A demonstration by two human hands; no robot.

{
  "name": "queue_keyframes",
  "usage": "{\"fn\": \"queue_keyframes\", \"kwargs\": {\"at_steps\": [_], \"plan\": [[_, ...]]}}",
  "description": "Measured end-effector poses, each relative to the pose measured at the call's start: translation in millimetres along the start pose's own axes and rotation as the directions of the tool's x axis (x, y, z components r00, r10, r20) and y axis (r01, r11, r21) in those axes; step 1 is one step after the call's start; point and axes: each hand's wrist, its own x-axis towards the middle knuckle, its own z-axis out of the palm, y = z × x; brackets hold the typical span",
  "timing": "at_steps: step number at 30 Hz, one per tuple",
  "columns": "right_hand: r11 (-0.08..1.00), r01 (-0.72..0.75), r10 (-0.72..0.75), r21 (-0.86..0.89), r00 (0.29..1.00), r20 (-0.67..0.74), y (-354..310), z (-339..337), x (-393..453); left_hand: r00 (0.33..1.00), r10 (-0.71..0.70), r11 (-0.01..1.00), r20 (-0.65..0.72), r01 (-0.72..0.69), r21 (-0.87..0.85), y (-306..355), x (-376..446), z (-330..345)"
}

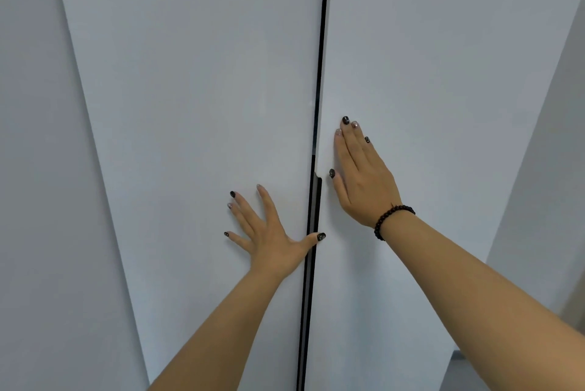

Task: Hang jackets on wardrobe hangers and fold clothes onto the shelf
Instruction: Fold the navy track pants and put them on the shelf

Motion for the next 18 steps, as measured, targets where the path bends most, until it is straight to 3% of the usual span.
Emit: {"fn": "queue_keyframes", "kwargs": {"at_steps": [10, 18], "plan": [[0.998, -0.034, 0.035, -0.043, 0.999, 0.033, 10.2, 27.4, -4.7, 0.998, -0.065, 0.994, 0.006, 0.065, 0.088, 2.8, 24.0, 17.0], [0.998, 0.000, 0.004, -0.060, 0.997, 0.071, 19.5, 36.2, -9.5, 0.999, -0.005, 0.993, -0.043, 0.010, 0.120, -9.0, 27.7, 28.7]]}}
